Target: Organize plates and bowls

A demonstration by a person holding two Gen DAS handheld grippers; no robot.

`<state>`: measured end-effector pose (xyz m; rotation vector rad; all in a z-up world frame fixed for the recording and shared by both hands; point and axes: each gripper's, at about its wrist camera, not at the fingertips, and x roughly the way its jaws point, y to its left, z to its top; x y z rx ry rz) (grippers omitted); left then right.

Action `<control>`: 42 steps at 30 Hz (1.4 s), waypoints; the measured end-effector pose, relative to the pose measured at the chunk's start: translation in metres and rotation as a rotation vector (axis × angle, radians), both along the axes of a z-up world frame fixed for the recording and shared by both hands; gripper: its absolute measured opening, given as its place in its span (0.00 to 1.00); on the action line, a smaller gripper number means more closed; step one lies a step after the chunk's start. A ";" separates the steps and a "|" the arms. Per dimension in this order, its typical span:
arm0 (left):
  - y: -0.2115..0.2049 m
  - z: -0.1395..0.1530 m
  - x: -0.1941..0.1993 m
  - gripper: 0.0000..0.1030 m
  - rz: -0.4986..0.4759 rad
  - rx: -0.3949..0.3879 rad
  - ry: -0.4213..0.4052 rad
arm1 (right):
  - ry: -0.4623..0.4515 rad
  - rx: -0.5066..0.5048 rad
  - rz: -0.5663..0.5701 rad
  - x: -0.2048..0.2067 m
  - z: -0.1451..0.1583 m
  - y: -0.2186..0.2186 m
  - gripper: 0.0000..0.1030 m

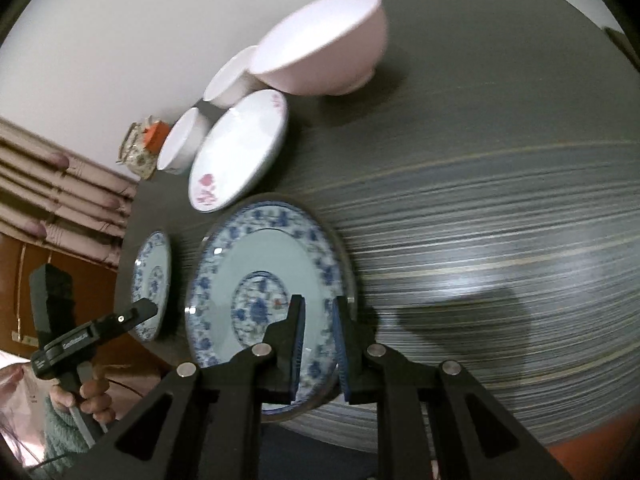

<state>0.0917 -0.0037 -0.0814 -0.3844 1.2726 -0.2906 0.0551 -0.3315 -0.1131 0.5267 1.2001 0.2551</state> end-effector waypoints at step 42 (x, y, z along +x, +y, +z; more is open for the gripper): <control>-0.026 -0.040 0.026 0.10 -0.046 -0.015 0.125 | 0.041 0.062 -0.001 0.012 -0.037 -0.001 0.15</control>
